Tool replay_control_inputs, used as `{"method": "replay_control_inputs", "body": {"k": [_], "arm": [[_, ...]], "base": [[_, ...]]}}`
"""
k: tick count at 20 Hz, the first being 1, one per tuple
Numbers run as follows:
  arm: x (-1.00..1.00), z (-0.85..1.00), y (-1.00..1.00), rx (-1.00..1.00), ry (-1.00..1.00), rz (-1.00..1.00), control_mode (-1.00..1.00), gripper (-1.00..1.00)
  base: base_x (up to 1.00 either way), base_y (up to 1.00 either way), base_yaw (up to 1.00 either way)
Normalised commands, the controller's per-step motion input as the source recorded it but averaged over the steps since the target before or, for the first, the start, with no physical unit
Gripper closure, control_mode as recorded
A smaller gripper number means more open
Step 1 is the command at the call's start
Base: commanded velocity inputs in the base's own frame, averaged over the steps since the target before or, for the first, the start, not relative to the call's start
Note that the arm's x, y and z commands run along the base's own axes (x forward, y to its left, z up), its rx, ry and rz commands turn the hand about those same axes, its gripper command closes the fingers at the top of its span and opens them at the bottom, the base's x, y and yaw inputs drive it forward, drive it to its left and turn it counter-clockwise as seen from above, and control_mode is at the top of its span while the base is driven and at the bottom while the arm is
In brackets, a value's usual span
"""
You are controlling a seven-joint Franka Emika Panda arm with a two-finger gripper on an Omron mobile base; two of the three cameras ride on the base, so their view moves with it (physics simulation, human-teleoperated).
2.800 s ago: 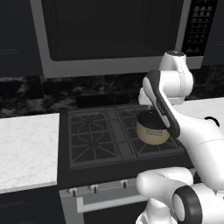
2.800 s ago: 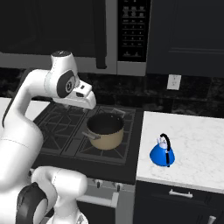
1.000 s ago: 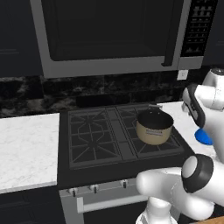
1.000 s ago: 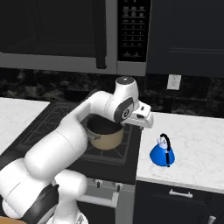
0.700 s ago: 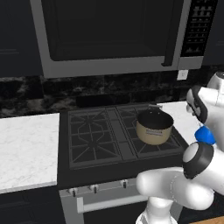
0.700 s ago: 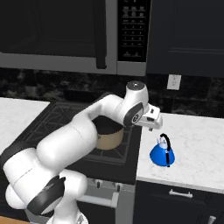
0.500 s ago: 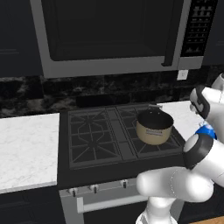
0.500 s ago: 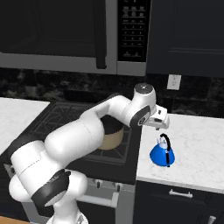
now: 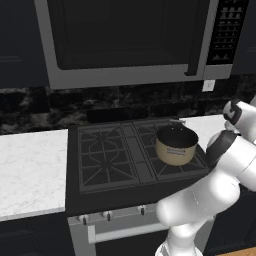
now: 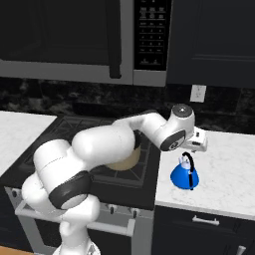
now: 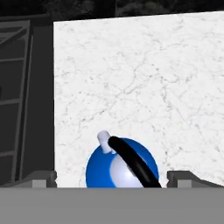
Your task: Pick the kettle from the counter and place it on a stove burner. Then turn the burner on.
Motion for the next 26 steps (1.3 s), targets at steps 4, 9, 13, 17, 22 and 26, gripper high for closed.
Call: {"method": "replay_control_inputs", "body": {"k": [4, 9, 13, 17, 22, 26], "arm": [[0.04, -0.38, -0.28, 0.0, 0.05, 0.01, -1.0, -1.0], [-0.05, -0.04, -0.08, 0.0, 0.03, 0.04, -1.0, -1.0], [-0.3, -0.01, 0.0, 0.0, 0.1, 0.11, -1.0, -1.0], [-0.16, -0.1, 0.0, 0.0, 0.16, 0.16, -1.0, -1.0], [-0.03, -0.09, 0.0, 0.0, 0.12, 0.17, -1.0, -1.0], [0.0, -0.06, 0.0, 0.0, 0.03, 0.13, -1.0, -1.0]], "base": [[0.0, 0.0, 0.0], [0.0, 0.0, 0.0], [0.0, 0.0, 0.0], [0.0, 0.0, 0.0], [0.0, 0.0, 0.0], [0.0, 0.0, 0.0]]}}
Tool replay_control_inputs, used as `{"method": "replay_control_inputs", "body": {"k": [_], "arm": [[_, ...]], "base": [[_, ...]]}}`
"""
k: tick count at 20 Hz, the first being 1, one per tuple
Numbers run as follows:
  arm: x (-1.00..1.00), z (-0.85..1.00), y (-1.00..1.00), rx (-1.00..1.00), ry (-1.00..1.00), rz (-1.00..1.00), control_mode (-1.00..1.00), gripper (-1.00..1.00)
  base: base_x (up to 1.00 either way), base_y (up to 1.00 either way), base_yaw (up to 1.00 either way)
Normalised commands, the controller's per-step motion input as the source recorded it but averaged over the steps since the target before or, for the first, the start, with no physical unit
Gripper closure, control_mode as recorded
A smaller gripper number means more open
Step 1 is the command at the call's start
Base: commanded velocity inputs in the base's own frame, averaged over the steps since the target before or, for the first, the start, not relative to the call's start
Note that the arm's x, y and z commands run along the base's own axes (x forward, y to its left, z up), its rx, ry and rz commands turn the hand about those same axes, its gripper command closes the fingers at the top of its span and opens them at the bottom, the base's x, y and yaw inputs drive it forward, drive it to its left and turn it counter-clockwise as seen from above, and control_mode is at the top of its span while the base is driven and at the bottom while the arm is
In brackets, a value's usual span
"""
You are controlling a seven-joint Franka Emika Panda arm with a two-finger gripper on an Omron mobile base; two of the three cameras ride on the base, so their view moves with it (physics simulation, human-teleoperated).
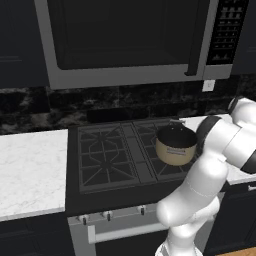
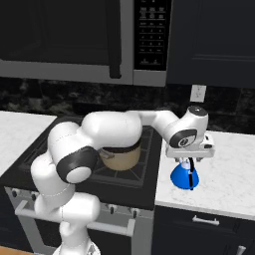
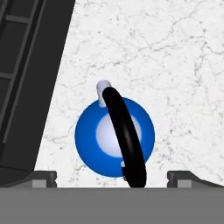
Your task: Pick the kettle from the counter and place it on a stove burner. Then turn the burner on.
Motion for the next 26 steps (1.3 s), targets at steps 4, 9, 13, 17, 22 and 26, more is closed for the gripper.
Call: {"method": "replay_control_inputs", "body": {"k": [4, 9, 13, 17, 22, 26], "arm": [[0.0, -0.01, 0.0, 0.0, 0.0, 0.04, -1.0, -1.0], [0.12, -0.04, -0.02, 0.0, 0.0, 0.0, -1.0, -1.0], [0.2, -0.13, -0.01, 0.0, 0.0, 0.0, -1.0, -1.0], [0.13, -0.22, 0.0, 0.0, 0.0, 0.0, -1.0, -1.0], [0.03, -0.15, -0.03, 0.01, 0.0, 0.0, -1.0, -1.0], [0.0, 0.0, -0.09, 0.01, 0.0, 0.0, -1.0, -1.0]], "base": [[0.0, 0.0, 0.0], [0.0, 0.0, 0.0], [0.0, 0.0, 0.0], [0.0, 0.0, 0.0], [0.0, 0.0, 0.0], [0.0, 0.0, 0.0]]}}
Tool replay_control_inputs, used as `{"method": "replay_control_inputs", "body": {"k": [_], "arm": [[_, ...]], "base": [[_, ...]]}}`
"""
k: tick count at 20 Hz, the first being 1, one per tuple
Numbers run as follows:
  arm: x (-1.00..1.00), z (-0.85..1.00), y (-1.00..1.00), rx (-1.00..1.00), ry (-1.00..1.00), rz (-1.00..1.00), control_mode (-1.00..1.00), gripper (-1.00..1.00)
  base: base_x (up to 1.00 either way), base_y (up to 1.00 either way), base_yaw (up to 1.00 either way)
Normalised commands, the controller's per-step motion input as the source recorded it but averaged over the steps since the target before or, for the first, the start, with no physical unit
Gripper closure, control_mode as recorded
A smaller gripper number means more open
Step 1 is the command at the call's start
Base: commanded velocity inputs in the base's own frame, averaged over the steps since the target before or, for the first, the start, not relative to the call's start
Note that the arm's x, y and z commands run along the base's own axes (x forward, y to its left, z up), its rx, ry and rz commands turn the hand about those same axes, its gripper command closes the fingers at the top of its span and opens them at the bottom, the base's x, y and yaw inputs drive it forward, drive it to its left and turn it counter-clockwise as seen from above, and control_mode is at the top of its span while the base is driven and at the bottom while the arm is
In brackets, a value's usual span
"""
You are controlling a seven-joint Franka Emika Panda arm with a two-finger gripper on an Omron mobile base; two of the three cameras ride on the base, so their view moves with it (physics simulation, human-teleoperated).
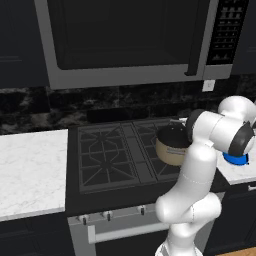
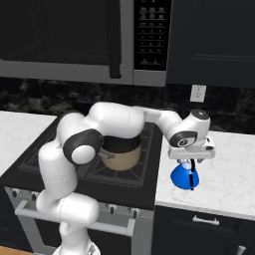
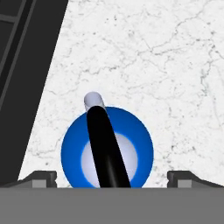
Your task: Pick the kettle from the counter and place it on a stove burner. Then turn the burner on.
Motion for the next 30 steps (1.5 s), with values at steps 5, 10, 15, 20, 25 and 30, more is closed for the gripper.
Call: {"method": "replay_control_inputs", "body": {"k": [5, 10, 15, 20, 25, 30], "arm": [[0.0, 0.0, -0.02, 0.0, 0.0, 0.0, -1.0, -1.0], [0.0, 0.02, 0.0, 0.0, 0.0, 0.0, -1.0, -1.0], [0.0, 0.05, 0.0, 0.0, 0.0, 0.0, -1.0, -1.0], [0.0, 0.0, -0.04, 0.0, 0.0, 0.0, -1.0, -1.0], [0.0, 0.0, 0.0, 0.0, 0.0, 0.0, -1.0, -1.0], [0.0, 0.0, 0.0, 0.0, 0.0, 0.0, -1.0, 1.0]], "base": [[0.0, 0.0, 0.0], [0.0, 0.0, 0.0], [0.0, 0.0, 0.0], [0.0, 0.0, 0.0], [0.0, 0.0, 0.0], [0.0, 0.0, 0.0]]}}
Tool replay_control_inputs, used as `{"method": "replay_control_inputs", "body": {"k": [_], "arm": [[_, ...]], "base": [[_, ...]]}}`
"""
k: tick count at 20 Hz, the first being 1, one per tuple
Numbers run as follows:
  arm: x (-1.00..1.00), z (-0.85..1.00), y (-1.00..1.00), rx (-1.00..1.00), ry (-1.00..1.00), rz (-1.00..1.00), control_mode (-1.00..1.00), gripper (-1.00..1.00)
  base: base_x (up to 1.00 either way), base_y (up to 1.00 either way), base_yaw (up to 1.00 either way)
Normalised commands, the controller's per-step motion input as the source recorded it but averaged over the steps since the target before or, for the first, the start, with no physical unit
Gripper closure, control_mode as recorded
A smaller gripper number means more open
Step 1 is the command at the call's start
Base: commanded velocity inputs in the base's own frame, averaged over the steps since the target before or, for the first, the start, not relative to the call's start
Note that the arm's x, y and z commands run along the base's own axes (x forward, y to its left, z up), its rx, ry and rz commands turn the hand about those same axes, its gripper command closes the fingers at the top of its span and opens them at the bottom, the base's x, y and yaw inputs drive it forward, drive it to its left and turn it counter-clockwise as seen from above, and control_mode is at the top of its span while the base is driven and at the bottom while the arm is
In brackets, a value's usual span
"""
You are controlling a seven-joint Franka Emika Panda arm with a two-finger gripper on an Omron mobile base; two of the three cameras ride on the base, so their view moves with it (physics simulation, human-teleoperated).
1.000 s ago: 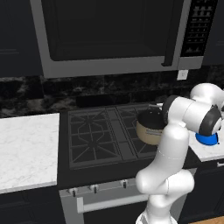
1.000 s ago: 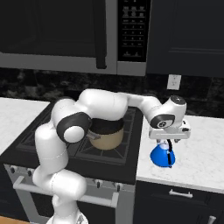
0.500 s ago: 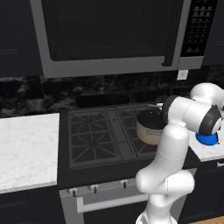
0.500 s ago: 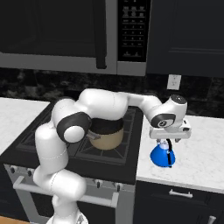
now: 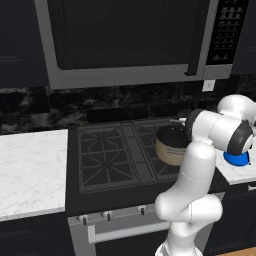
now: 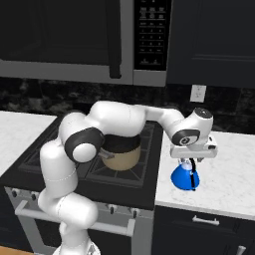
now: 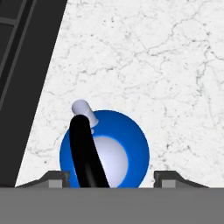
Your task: Pick the kettle from the counter and place it on a stove burner. Then turn the burner on.
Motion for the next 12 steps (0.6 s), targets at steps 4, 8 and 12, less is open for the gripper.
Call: {"method": "replay_control_inputs", "body": {"k": [4, 8, 12], "arm": [[0.0, 0.0, 0.0, 0.0, 0.0, 0.0, -1.0, 1.0], [0.0, 0.0, 0.0, 0.0, 0.0, 0.0, -1.0, 1.0], [-0.06, 0.11, 0.08, 0.0, -0.03, 0.0, -1.0, 1.0]], "base": [[0.0, 0.0, 0.0], [0.0, 0.0, 0.0], [0.0, 0.0, 0.0]]}}
